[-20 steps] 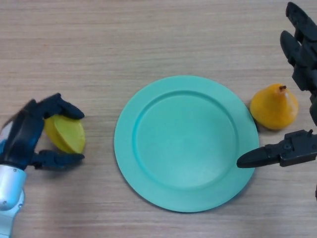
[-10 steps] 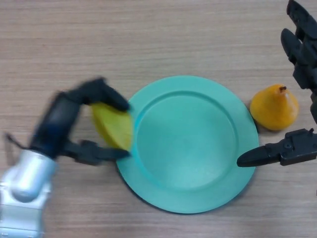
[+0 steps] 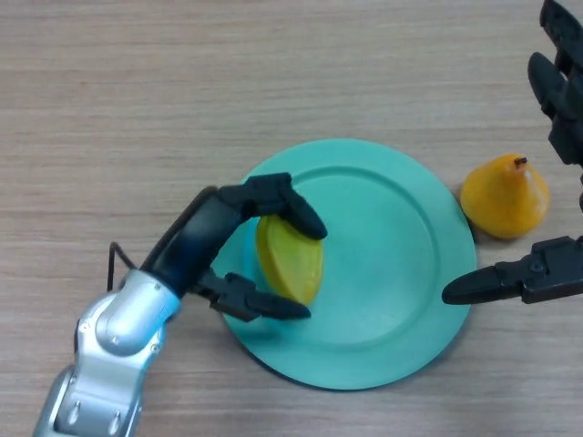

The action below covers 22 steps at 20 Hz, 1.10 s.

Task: Pick up the yellow starfruit and place it on the plate

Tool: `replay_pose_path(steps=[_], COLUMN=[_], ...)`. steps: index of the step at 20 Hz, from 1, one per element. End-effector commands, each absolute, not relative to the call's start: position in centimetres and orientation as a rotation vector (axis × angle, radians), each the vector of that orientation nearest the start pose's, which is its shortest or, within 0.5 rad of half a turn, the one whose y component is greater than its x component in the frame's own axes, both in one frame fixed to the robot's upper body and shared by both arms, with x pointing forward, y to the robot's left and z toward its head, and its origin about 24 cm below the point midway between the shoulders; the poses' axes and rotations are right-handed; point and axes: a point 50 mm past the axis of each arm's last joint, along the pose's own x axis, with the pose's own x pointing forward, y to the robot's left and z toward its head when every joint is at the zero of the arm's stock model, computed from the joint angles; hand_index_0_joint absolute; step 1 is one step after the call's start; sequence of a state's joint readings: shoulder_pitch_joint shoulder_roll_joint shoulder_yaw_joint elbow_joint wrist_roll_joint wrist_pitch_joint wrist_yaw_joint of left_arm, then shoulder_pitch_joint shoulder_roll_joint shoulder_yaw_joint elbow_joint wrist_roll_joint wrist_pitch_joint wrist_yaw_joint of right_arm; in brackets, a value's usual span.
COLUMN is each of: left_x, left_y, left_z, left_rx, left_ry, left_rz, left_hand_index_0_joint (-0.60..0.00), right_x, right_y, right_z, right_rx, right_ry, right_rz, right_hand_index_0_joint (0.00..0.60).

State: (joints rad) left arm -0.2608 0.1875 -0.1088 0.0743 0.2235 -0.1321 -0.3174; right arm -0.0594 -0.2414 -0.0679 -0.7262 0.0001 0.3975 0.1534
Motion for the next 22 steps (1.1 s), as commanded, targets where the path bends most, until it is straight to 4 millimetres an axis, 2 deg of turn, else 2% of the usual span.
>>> replay_pose_path(steps=[1,3,4,5,6,8,15,19,22], left_x=[29.9,30.3,30.3,30.4,30.5,30.5,30.2,29.2,27.8], left_y=[12.2,12.3,12.3,12.2,12.2,12.1,12.5,13.1,14.0], left_z=[13.4,13.4,13.3,13.2,12.8,12.3,12.5,14.2,17.0], left_rx=[0.377,0.341,0.350,0.362,0.395,0.484,0.488,0.431,0.336], left_ry=[-0.451,-0.417,-0.415,-0.411,-0.403,-0.404,-0.421,-0.453,-0.540], left_rz=[-0.412,-0.401,-0.397,-0.394,-0.385,-0.367,-0.346,-0.332,-0.320], left_hand_index_0_joint=[-0.600,-0.600,-0.450,-0.350,-0.200,0.000,0.000,0.000,0.000], right_x=[21.1,21.0,21.0,21.0,21.0,21.0,21.0,21.0,21.3], right_y=[-17.3,-17.4,-17.4,-17.4,-17.4,-17.3,-17.2,-17.1,-16.9], right_z=[21.4,21.2,21.2,21.2,21.3,21.3,21.4,21.4,21.5], right_rx=[-0.289,-0.292,-0.291,-0.291,-0.292,-0.298,-0.304,-0.307,-0.306], right_ry=[-0.581,-0.582,-0.583,-0.582,-0.581,-0.574,-0.584,-0.578,-0.575], right_rz=[0.098,0.099,0.099,0.098,0.097,0.099,0.096,0.103,0.116], right_hand_index_0_joint=[0.000,0.000,0.000,0.000,0.000,0.000,0.000,0.000,0.000])
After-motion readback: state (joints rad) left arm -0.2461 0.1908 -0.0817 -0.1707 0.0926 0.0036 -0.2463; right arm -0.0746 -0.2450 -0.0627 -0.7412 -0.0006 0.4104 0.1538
